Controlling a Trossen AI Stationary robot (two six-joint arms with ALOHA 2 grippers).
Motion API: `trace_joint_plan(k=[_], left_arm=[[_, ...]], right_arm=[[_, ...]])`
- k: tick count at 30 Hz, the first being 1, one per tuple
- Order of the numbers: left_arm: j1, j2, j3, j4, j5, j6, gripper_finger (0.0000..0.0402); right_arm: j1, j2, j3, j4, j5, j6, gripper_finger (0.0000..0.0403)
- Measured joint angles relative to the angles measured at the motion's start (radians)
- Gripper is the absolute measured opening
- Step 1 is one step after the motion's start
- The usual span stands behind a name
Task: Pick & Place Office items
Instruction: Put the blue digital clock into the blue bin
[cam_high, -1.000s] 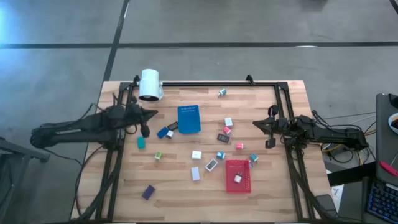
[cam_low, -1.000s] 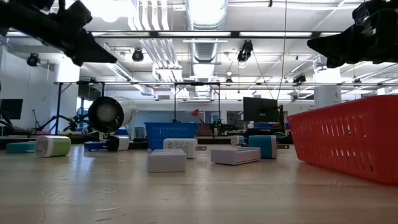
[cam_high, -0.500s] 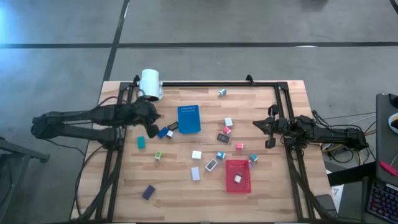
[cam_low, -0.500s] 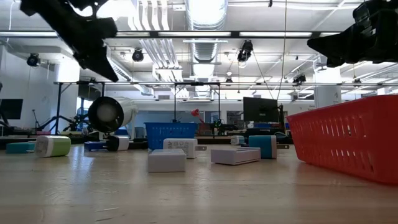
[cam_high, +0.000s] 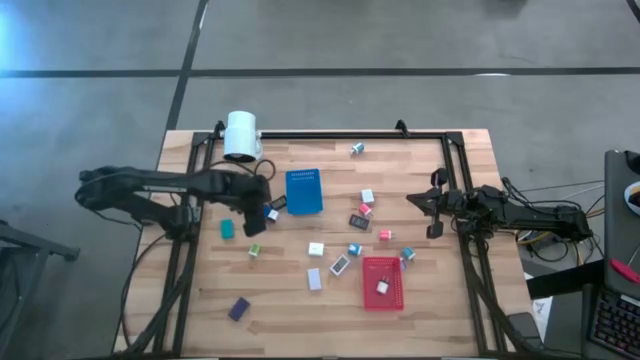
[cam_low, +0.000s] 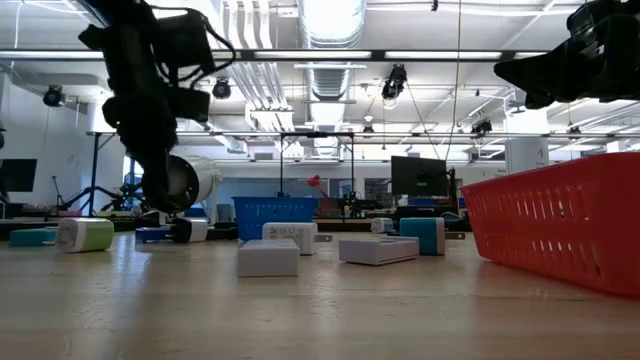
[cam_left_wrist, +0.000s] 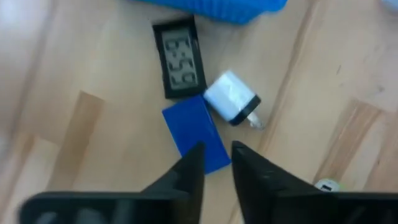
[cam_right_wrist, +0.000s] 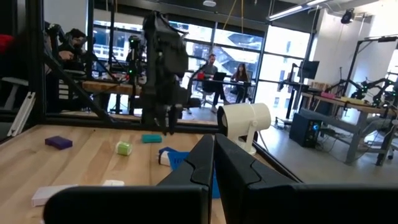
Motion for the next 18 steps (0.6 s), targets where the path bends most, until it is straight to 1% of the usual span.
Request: trace_joint_plan(k=[6, 10, 14, 18], left_arm=[[0.001, 0.087, -0.011, 0.015, -0.002, -0.028, 0.0217], [0.001, 0.135, -0.013, 0.04, -0.01, -0.019, 0.0273], [0.005, 0.165, -0.013, 0.064, -0.035, -0.012, 0.03], [0.03, 0.192, -0.016, 0.068, -0.039, -0.011, 0.0306]], right_arm=[[0.0, 0.0, 0.0, -0.002, 0.0, 0.025, 0.0008], [0.0, 0.0, 0.0, -0.003, 0.0, 0.03, 0.0008], [0.0, 0.001, 0.0, -0.004, -0.001, 0.033, 0.0008], [0.0, 0.001, 0.0, -0.004, -0.002, 0.033, 0.0008]])
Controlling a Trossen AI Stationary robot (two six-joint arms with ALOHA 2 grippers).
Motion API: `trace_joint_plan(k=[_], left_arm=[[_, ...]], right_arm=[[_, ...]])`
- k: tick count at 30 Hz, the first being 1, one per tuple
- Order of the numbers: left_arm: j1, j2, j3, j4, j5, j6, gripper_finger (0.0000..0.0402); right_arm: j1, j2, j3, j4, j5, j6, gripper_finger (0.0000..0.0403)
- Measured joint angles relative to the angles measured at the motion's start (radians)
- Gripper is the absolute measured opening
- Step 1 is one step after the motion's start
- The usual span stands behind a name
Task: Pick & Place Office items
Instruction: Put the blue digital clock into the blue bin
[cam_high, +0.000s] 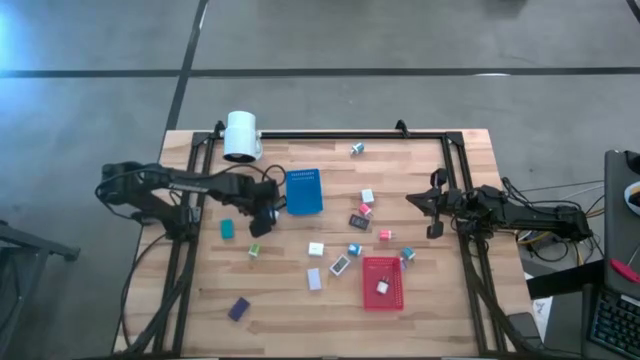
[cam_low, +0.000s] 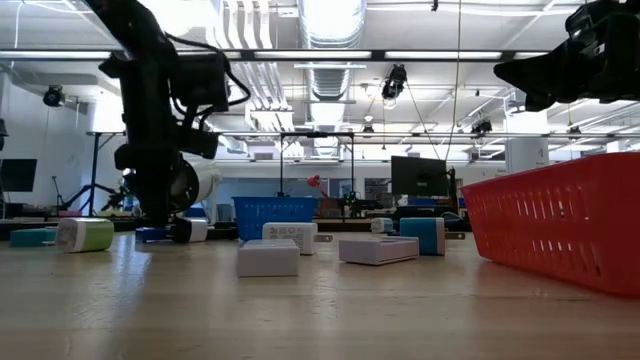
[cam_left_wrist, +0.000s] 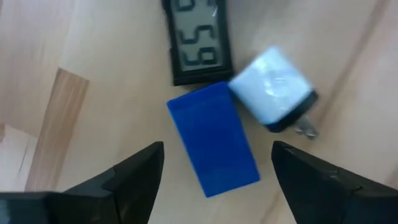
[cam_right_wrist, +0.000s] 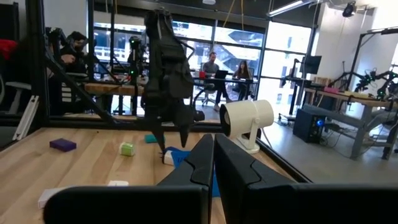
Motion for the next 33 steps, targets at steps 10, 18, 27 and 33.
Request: trace_joint_plan(k=[10, 18, 27, 33], left_arm=[[0.058, 0.075, -0.025, 0.052, 0.022, 0.063, 0.0301], [0.063, 0.05, -0.031, 0.067, 0.029, 0.124, 0.027], [0.063, 0.048, -0.031, 0.071, 0.053, 0.124, 0.0149], [0.064, 0.038, -0.03, 0.02, 0.042, 0.103, 0.0149]], right_arm=[[0.0, 0.019, 0.0, -0.003, 0.0, -0.004, 0.0008], [0.0, 0.04, 0.0, -0.003, 0.0, -0.007, 0.0008], [0.0, 0.044, 0.0, -0.001, 0.0, -0.004, 0.0008], [0.0, 0.044, 0.0, 0.0, 0.0, -0.003, 0.0008]])
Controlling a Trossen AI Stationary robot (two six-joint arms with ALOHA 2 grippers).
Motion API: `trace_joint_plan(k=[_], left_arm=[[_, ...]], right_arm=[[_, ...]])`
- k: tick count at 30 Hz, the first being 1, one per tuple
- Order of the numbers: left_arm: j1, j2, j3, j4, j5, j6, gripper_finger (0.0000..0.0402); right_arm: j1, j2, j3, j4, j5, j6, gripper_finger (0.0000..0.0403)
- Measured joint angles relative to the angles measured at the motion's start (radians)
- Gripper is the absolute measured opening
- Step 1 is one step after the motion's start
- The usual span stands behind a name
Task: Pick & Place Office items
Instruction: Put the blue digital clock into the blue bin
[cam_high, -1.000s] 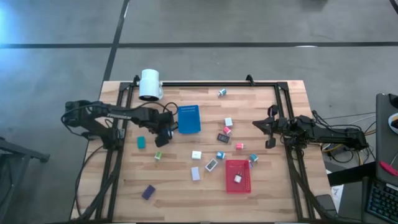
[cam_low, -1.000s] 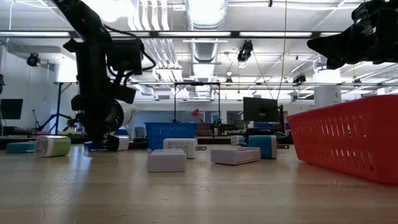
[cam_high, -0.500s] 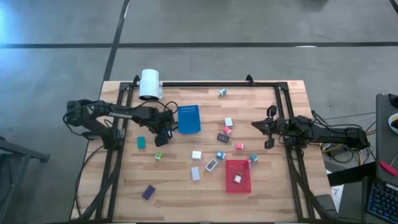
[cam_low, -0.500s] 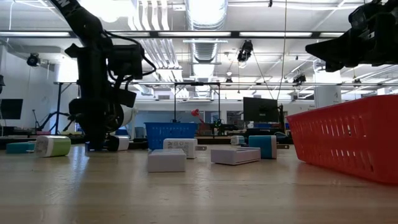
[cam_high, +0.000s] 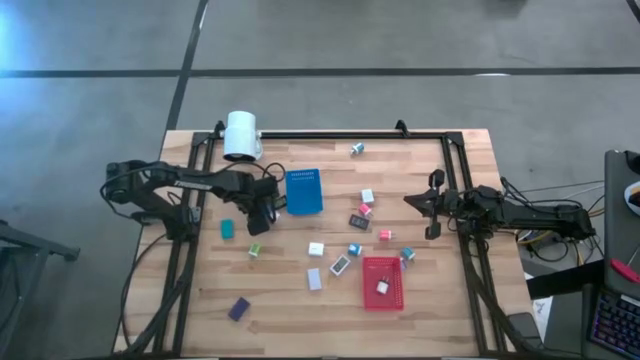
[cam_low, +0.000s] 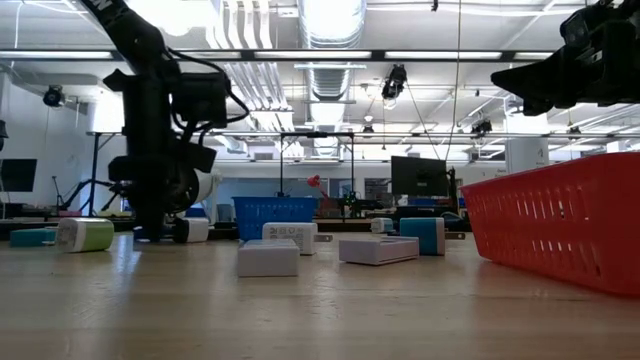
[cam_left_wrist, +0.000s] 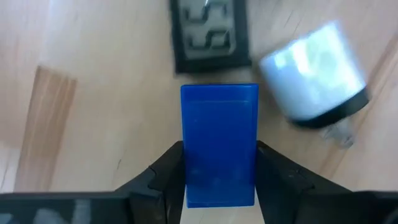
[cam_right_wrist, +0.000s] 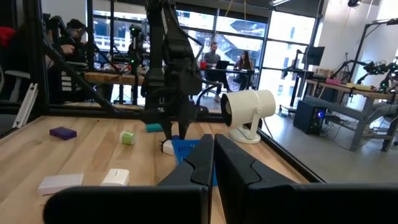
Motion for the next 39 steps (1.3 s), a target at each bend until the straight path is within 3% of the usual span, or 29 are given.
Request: trace_joint_plan(k=[8, 17, 21, 30, 34, 39], left_arm=[[0.0, -0.139, -0.003, -0.133, -0.069, -0.008, 0.0149], [-0.001, -0.471, -0.005, -0.092, -0.084, 0.019, 0.0149], [-0.005, -0.64, -0.073, 0.044, -0.06, 0.077, 0.0149], [-0.01, -0.965, -0.357, 0.595, 0.11, 0.103, 0.0149], [-0.01, -1.066, -0.438, 0.732, 0.118, 0.131, 0.0149], [-0.011, -1.205, -0.5, 0.757, 0.119, 0.155, 0.0149]], right_arm=[[0.0, 0.0, 0.0, 0.0, 0.0, 0.003, 0.0008], [0.001, 0.002, 0.0, 0.0, -0.001, 0.003, 0.0008], [0.001, 0.002, 0.0, 0.0, -0.001, 0.003, 0.0008], [0.001, 0.002, 0.0, 0.0, -0.003, 0.018, 0.0008], [0.001, 0.002, 0.0, 0.0, -0.004, 0.02, 0.0008], [0.001, 0.011, 0.0, 0.0, -0.012, 0.029, 0.0008]])
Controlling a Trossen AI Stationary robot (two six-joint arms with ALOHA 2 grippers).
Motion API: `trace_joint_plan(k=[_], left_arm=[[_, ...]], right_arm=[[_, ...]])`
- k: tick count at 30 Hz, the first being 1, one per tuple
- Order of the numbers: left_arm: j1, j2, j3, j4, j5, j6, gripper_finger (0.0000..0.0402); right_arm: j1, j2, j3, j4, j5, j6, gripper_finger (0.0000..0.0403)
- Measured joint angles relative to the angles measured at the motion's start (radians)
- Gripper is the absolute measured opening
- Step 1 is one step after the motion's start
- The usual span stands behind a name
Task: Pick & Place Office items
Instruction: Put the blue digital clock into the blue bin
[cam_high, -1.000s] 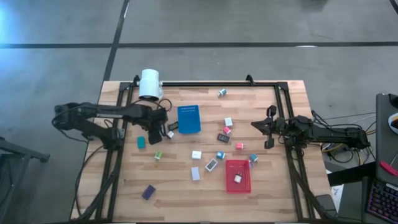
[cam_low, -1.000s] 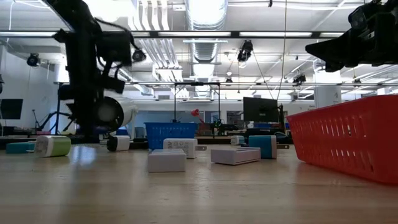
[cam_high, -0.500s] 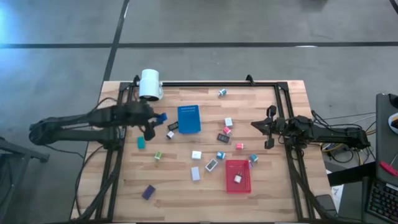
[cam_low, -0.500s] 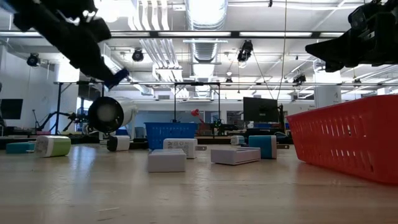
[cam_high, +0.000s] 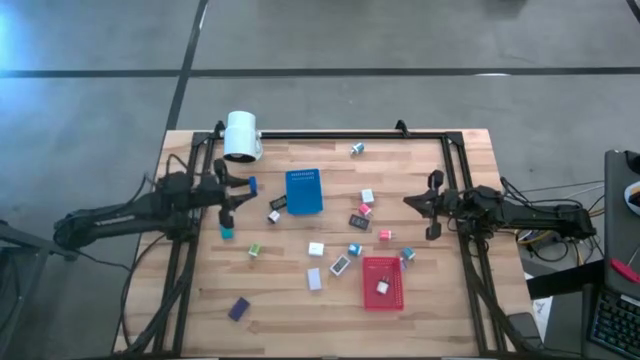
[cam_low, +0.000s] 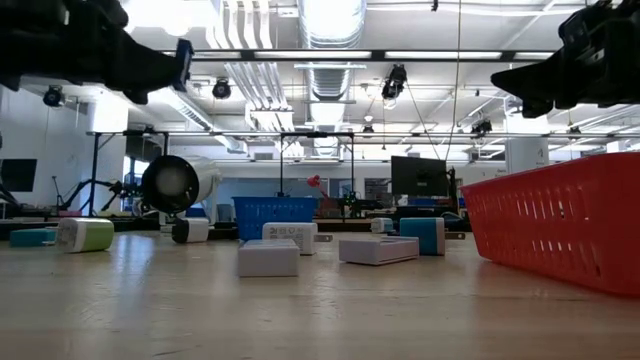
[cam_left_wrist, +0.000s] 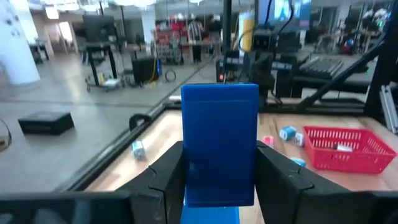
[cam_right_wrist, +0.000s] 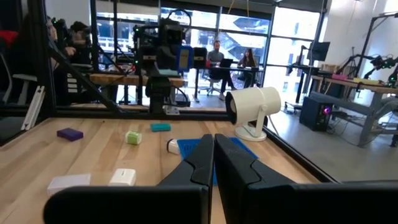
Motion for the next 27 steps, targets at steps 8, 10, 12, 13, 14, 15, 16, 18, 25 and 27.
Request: trace_joint_plan(k=[8, 10, 12, 13, 14, 15, 16, 18, 25, 27], left_arm=[[-0.001, -0.193, -0.11, 0.056, 0.0, 0.01, 0.0149], [-0.001, -0.224, -0.141, 0.072, 0.0, 0.01, 0.0149], [-0.001, -0.25, -0.166, 0.077, 0.002, 0.013, 0.0149], [-0.001, -0.26, -0.175, 0.078, 0.005, 0.018, 0.0149], [-0.001, -0.27, -0.185, 0.08, 0.006, 0.021, 0.0149], [-0.001, -0.279, -0.192, 0.073, 0.008, 0.022, 0.0149], [-0.001, -0.285, -0.192, 0.06, 0.008, 0.022, 0.0149], [-0.001, -0.291, -0.192, 0.042, 0.017, 0.022, 0.0149], [-0.001, -0.293, -0.192, 0.034, 0.03, 0.026, 0.0149], [-0.001, -0.293, -0.192, 0.03, 0.03, 0.026, 0.0149]], right_arm=[[0.0, 0.041, 0.0, 0.0, 0.0, 0.008, 0.0008], [0.0, 0.049, 0.0, 0.002, 0.0, 0.017, 0.0008], [0.0, 0.049, 0.0, 0.003, 0.001, 0.019, 0.0008], [0.0, 0.049, 0.0, 0.006, 0.001, 0.019, 0.0008], [0.0, 0.049, 0.0, 0.006, 0.001, 0.02, 0.0008], [0.0, 0.048, 0.0, 0.006, 0.001, 0.023, 0.0008], [0.0, 0.048, 0.0, 0.006, 0.001, 0.024, 0.0008], [0.0, 0.048, 0.0, 0.006, 0.002, 0.024, 0.0008], [0.0, 0.049, 0.0, 0.006, 0.004, 0.024, 0.0008], [0.0, 0.049, 0.0, 0.005, 0.004, 0.024, 0.0008]])
